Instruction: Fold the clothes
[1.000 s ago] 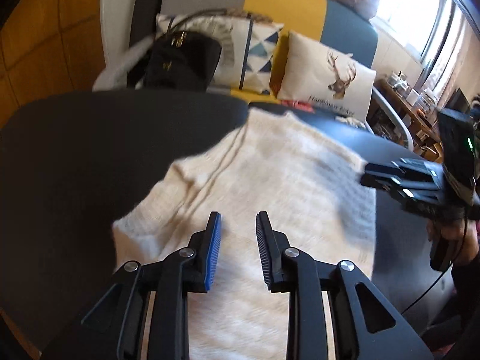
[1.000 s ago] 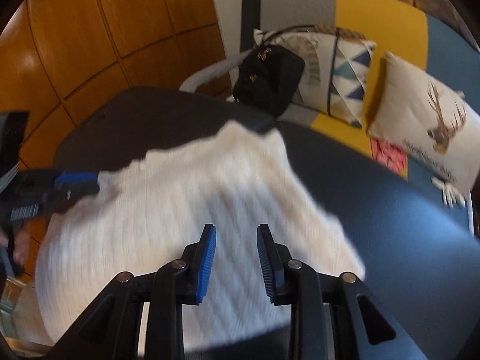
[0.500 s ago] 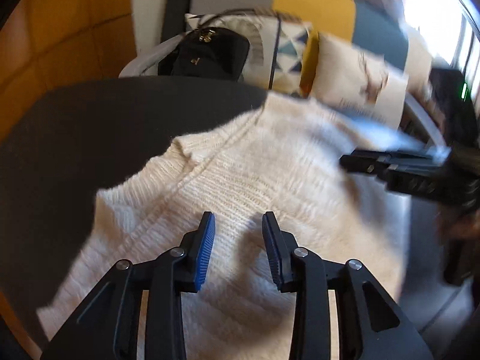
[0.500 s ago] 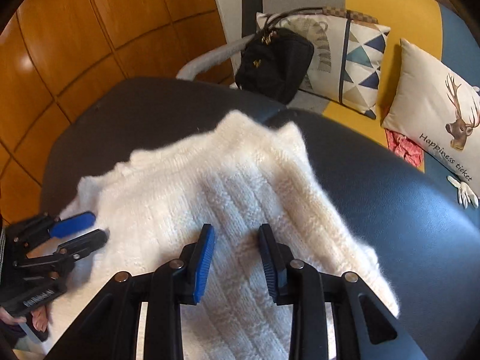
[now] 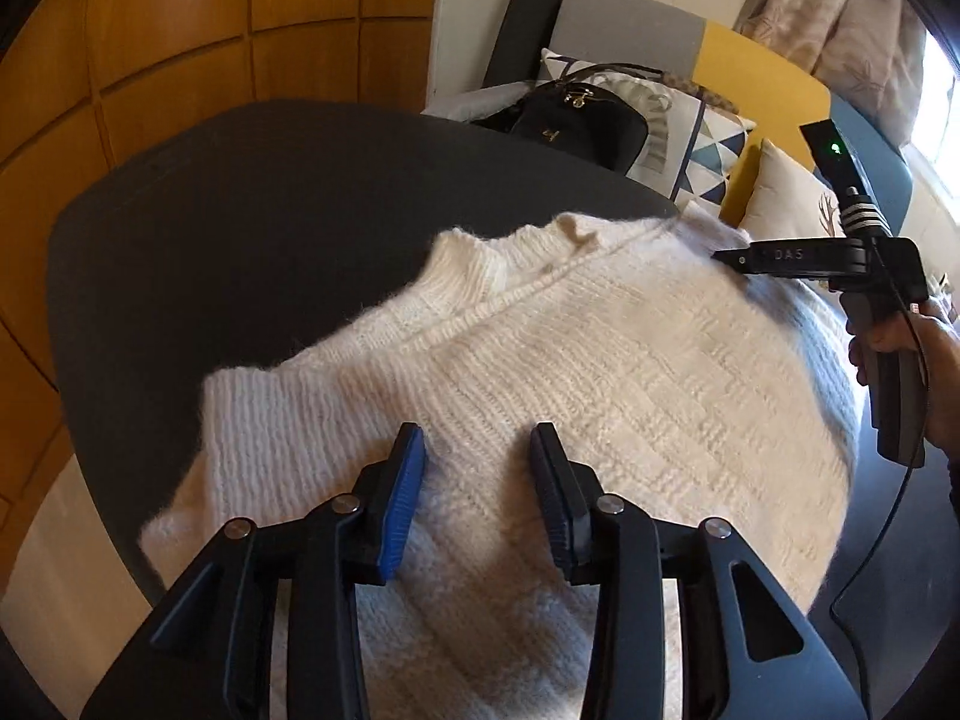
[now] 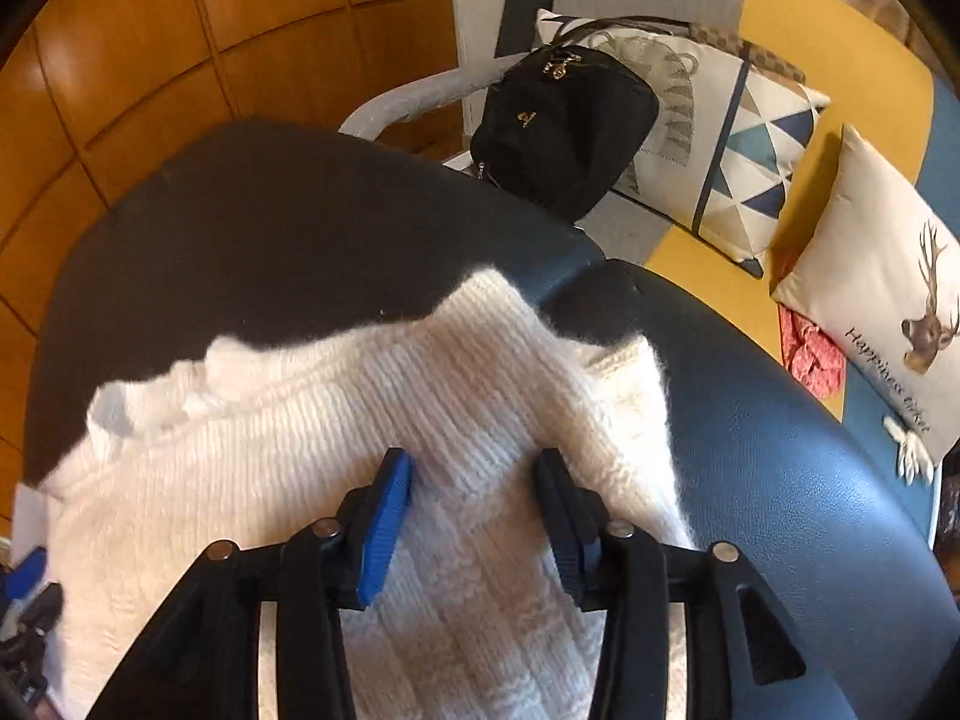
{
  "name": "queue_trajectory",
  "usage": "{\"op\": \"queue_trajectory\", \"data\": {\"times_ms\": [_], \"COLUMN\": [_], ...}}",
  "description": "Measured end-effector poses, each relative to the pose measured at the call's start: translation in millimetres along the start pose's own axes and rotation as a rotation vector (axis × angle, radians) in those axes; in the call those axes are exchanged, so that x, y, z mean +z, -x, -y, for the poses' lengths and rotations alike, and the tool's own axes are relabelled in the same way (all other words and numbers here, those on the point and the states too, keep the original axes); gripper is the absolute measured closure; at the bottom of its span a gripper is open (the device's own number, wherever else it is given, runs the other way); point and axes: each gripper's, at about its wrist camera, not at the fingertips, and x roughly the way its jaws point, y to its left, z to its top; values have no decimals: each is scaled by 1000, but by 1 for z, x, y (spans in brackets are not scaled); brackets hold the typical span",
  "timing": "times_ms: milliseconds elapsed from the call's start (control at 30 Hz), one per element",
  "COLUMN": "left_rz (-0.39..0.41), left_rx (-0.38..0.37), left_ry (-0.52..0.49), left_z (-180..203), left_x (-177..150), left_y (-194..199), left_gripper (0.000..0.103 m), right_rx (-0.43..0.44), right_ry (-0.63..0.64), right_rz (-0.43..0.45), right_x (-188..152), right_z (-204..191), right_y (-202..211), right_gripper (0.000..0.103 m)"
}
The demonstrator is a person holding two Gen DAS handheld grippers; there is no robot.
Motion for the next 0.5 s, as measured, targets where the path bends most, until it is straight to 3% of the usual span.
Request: {"op": "queue_trajectory", "data": {"times_ms": [67,300,333,433,500], "left_rz": [34,9,2,-3,-5], "left_rx": [-78,-105,-107,-86,-69], "left_ry": [92,156,153,121,99], "left_z": [-13,-36,-37,-34,-31], "left_x": [2,-21,-26,-39,-42], "left_y": [15,40,42,41,38], "left_gripper": [63,63,63,63,63], "right_rx": [0,72,91,130,153], "right_ry": [-16,51,63,90,86], "right_rz": [-6,115,112,109,91], "right_x": [2,-41,-50,-64,-78], "right_z": [1,-22,-31,-110,-130], "right_y": [9,93,103,107,104], "right_gripper": [59,58,58,58,58]}}
